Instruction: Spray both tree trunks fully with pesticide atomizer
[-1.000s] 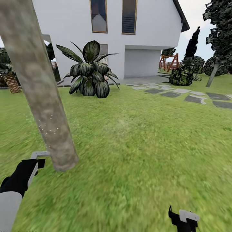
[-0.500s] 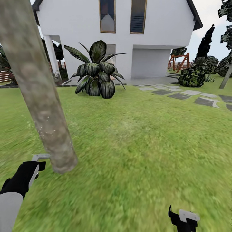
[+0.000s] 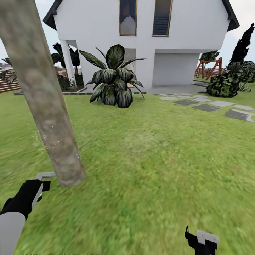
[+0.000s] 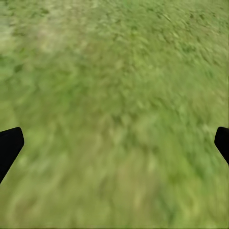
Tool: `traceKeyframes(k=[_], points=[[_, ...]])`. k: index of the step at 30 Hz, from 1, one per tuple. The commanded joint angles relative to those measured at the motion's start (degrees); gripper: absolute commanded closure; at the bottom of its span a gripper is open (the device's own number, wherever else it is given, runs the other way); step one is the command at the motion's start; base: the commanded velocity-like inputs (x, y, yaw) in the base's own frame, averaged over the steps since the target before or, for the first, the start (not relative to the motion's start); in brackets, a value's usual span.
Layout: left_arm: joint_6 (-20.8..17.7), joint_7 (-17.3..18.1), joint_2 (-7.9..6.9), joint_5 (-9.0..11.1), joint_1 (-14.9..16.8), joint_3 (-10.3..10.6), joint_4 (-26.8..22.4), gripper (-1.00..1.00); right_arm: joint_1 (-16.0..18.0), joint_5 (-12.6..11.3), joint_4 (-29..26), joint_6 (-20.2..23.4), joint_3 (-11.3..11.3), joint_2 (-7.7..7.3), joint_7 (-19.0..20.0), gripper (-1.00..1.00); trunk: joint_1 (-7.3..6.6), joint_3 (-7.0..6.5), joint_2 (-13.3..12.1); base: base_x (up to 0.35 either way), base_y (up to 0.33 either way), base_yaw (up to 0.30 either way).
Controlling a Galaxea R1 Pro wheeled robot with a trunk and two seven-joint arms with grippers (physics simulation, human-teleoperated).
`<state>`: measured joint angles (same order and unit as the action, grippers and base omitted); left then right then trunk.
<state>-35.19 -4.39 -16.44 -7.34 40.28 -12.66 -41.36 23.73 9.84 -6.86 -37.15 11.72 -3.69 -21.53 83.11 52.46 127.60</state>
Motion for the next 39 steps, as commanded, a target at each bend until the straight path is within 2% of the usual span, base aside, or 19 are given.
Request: traceKeyframes(k=[1, 10, 18, 25, 29, 31, 36, 39], points=[[0.01, 0.00, 0.00, -0.08, -0.01, 0.00, 0.03, 1.00, 0.00, 0.02, 0.00, 0.00, 0.03, 0.00, 0.00, -1.00, 0.00, 0.00, 0.00, 0.101, -0.271, 0.104], [0.03, 0.00, 0.00, -0.05, 0.03, 0.00, 0.01, 1.00, 0.02, 0.02, 0.00, 0.01, 0.03, 0.00, 0.00, -1.00, 0.00, 0.00, 0.00, 0.125, -0.271, 0.015], [0.01, 0.00, -0.09, -0.13, 0.00, -0.08, 0.05, 1.00, 0.04, 0.02, 0.00, -0.02, 0.03, 0.00, 0.00, -1.00, 0.00, 0.00, 0.00, 0.130, -0.260, 0.229], [-0.01, 0.03, -0.25, -0.10, -0.02, -0.13, 0.48, 1.00, 0.04, 0.08, 0.00, -0.03, 0.05, -0.09, 0.00, -1.00, 0.00, 0.00, 0.00, 0.237, -0.182, 0.017], [0.09, 0.05, -0.59, -0.13, -0.06, -0.23, 1.04, 1.00, 0.02, 0.04, 0.00, -0.03, 0.05, -0.09, 0.00, -1.00, 0.00, 0.00, 0.00, 0.242, -0.124, 0.000], [0.30, 0.03, -0.47, -0.03, -1.19, -0.19, 1.28, 1.00, 0.03, 0.03, 0.00, -0.03, 0.04, -0.09, 0.00, -1.00, 0.00, 0.00, 0.00, 0.242, -0.066, 0.004], [1.69, 0.06, -0.13, 0.02, -2.34, -0.09, 1.71, 1.00, 0.04, 0.00, 0.00, -0.03, 0.04, 0.00, 0.00, -1.00, 0.00, 0.00, 0.00, 0.163, -0.010, 0.211], [3.14, 0.02, -0.59, 0.03, -2.47, -0.68, 3.47, 1.00, 0.02, 0.00, 0.00, -0.03, 0.04, 0.00, 0.00, -1.00, 0.00, 0.00, 0.00, 0.015, 0.000, 0.089]])
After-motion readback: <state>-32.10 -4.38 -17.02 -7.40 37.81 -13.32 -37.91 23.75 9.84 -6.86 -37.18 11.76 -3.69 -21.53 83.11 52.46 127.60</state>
